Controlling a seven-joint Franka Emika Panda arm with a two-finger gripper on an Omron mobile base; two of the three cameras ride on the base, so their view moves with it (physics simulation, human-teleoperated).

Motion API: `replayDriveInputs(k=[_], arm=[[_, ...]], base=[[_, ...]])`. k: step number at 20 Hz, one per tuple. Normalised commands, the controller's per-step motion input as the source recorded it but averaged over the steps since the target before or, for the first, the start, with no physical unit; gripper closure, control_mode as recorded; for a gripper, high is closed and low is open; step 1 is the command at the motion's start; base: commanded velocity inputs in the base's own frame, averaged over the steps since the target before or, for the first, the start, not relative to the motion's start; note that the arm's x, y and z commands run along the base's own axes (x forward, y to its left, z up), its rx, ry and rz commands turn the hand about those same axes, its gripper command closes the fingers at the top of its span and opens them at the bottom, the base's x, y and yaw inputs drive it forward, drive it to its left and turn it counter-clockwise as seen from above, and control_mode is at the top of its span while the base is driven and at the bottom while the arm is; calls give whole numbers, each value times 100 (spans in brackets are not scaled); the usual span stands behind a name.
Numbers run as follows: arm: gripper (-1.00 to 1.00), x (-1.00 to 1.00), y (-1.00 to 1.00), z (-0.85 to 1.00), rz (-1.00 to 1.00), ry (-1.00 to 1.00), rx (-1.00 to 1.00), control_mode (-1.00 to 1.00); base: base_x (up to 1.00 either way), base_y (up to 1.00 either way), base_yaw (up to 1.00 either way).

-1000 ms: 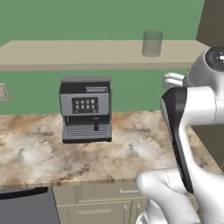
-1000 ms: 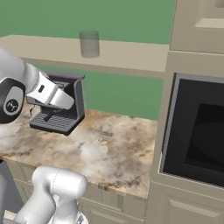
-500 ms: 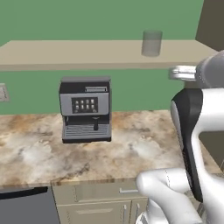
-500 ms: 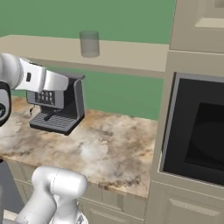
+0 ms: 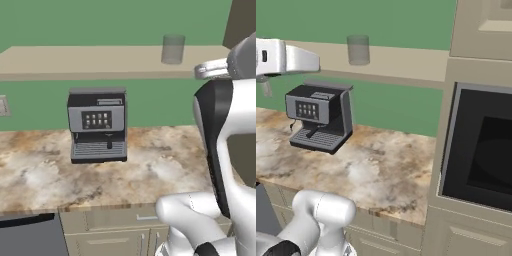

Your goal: There is a bowl on the dining counter. Grab a lemon wedge from the fridge and place it in the bowl. Then get the liquor bottle and glass cup from the cabinet and place them next to the bowl.

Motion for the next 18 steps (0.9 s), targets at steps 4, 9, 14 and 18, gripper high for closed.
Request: replayDriveInputs(k=[4, 9, 14, 18], arm=[[-100, 3, 12, 21, 5, 23, -17, -100], [-100, 7, 8, 3, 14, 18, -18, -100], [-100, 5, 0, -5, 30, 2, -16, -100], [-100, 7, -1, -17, 42, -3, -15, -100]], base=[[0, 0, 0], [0, 0, 0], [0, 0, 0], [0, 0, 0]])
